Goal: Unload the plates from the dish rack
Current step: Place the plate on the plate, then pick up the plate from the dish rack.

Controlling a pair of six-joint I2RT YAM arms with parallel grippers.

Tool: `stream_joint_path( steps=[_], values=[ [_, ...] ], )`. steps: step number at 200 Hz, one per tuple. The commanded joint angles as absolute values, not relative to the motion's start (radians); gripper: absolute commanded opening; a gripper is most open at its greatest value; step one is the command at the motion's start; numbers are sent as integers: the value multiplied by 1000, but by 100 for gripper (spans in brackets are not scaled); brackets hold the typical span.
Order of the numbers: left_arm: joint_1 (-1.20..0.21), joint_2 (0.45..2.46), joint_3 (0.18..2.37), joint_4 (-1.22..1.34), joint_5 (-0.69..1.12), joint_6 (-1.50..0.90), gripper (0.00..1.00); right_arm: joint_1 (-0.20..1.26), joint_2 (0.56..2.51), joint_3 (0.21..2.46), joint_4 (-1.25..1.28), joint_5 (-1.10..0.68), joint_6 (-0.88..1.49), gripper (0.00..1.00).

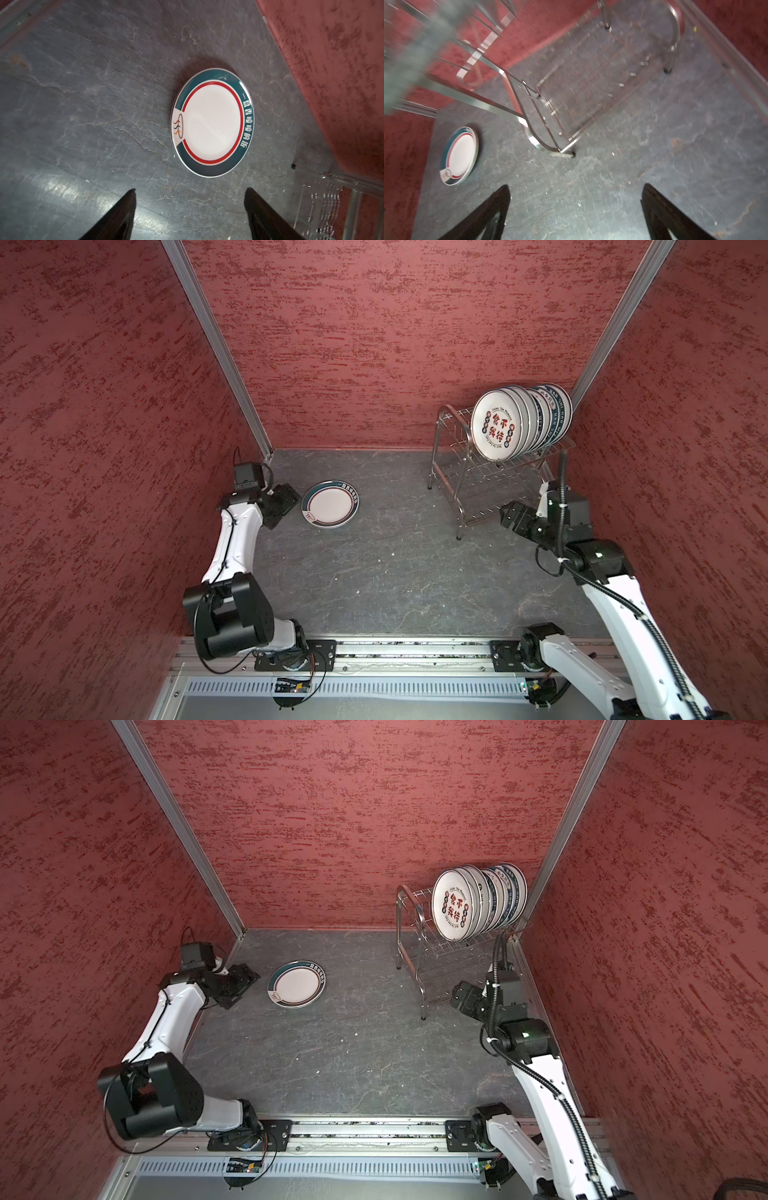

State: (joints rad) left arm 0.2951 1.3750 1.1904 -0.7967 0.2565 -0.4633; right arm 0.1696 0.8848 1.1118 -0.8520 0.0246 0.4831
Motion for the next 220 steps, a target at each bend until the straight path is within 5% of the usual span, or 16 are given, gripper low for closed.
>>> stream_joint_path(
  steps=[1, 58, 116, 220],
  values=[
    [320, 1314, 1177, -848, 279, -436, 85, 175, 905, 1264, -889, 2, 354, 99],
    [364, 1227, 1205, -911, 321, -421, 100, 174, 1088, 1654, -852, -69, 241, 99],
    [402, 1167, 1176, -952, 347, -410, 100, 174, 1360, 2007, -921, -161, 245, 99],
    [402, 1111, 1095, -941, 379, -433, 99, 174, 1525, 2143, -948, -168, 231, 99]
  ],
)
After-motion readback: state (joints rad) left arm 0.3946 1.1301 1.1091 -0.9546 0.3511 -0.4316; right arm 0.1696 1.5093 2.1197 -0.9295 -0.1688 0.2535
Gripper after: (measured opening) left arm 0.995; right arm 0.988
